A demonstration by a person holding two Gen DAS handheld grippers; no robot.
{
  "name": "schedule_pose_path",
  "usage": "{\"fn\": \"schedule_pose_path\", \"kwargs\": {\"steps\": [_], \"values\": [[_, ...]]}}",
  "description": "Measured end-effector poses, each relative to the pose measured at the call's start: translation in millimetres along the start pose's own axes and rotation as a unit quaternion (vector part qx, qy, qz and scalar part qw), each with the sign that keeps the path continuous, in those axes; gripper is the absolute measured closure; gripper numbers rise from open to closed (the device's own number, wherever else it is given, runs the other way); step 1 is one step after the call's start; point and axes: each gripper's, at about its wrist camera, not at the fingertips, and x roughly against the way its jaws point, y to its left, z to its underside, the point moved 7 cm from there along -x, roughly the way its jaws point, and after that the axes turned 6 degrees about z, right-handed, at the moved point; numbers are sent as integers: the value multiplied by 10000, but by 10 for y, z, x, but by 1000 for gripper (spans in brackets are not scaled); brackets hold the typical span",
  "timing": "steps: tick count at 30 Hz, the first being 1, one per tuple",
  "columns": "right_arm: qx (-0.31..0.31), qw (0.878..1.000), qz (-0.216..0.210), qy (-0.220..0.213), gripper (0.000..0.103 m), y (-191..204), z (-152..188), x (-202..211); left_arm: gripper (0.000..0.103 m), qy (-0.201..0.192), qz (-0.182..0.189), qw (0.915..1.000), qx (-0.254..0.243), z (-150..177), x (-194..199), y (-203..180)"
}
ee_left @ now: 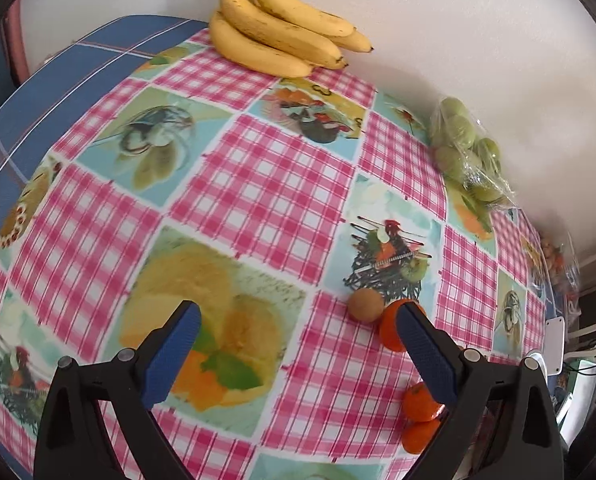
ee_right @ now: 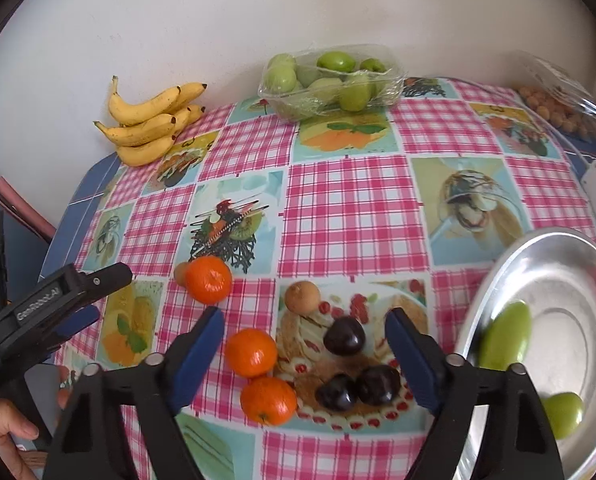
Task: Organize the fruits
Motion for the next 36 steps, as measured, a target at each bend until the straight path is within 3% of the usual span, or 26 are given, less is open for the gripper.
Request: {"fn": "schedule_pose_path", "kwargs": {"steps": [4, 15, 16, 22, 25, 30, 36], "values": [[87, 9999, -14, 71, 46, 63, -48, -105, 22, 91, 120, 9998, -155, -27, -107, -102], [157, 9996, -55, 243, 55, 116, -81, -323, 40, 396, 357, 9981, -306, 1, -367, -248], [148, 9995, -55, 264, 55, 111, -79, -338, 46, 426, 392, 9979, -295, 4, -383, -259], [139, 9992, -48, 377, 64, 104, -38, -411, 61, 533, 667, 9963, -94, 37, -458, -302], [141, 9990, -64, 419, 69, 115, -14, -430, 76, 677, 905, 9935, 99, 102, -508, -297], [170, 9989, -82, 435, 77, 136, 9, -439, 76, 609, 938, 9935, 200, 102, -470, -274], [127, 9992, -179, 336, 77, 157, -30, -341, 76, 552, 777, 9953, 158, 54, -326, -235]]}}
